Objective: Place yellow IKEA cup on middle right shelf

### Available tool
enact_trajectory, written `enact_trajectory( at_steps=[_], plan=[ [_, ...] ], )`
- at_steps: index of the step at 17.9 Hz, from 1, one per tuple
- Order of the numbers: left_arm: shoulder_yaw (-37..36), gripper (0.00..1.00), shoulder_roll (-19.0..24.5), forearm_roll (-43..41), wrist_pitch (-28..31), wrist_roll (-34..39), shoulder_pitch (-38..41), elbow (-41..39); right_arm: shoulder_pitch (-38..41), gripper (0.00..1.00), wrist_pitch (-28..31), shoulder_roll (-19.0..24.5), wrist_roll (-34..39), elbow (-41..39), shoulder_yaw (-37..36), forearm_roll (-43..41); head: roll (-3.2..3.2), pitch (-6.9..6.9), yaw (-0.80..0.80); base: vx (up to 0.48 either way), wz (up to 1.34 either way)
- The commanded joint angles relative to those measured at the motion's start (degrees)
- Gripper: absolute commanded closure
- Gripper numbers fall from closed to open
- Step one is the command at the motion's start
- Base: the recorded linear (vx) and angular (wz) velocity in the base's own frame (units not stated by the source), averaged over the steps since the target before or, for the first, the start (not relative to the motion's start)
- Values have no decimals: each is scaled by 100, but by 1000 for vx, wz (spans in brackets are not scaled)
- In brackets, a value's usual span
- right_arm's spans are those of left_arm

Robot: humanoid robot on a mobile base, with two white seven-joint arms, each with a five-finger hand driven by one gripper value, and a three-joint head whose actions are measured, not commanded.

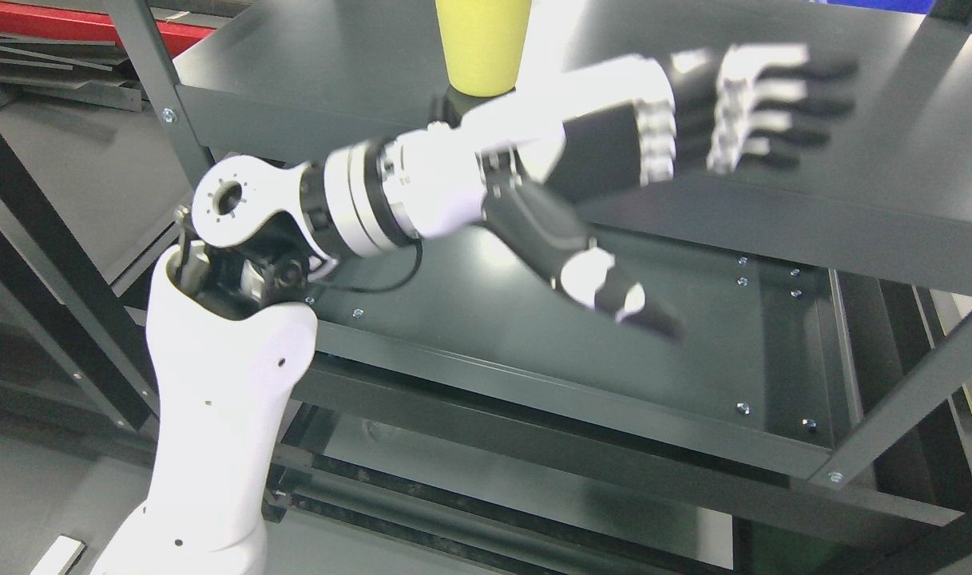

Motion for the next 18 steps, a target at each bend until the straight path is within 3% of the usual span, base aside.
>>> enact_trajectory(
  at_steps=[1, 6, 9, 10, 12, 14, 18],
  plan=[
    [-1087, 1, 272, 17, 3, -355, 861, -27, 79, 1, 4, -100, 5, 1, 97, -141, 0, 0, 0, 0, 0],
    [-1957, 1, 553, -1, -568, -347, 2012, -18, 79, 1, 4, -100, 5, 1, 97, -141, 0, 0, 0, 0, 0],
    [-1924, 1, 502, -140, -744, -286, 2707, 35, 79, 1, 4, -100, 5, 1, 97, -141, 0, 0, 0, -11, 4],
    [-1706, 1, 449, -333, -770, -285, 2848, 96, 79, 1, 4, -100, 5, 1, 97, -141, 0, 0, 0, -31, 76],
    [-506, 1, 100, -1226, -1085, -276, 3322, 551, 79, 1, 4, -100, 5, 1, 97, -141, 0, 0, 0, -40, 108],
    [515, 1, 100, -1853, -1532, -76, 3403, 999, 79, 0, 4, -100, 5, 1, 97, -141, 0, 0, 0, -63, 170],
    [1766, 1, 100, -1899, -1807, 1933, 3403, 1230, 79, 1, 4, -100, 5, 1, 97, -141, 0, 0, 0, -67, 184]
  ],
)
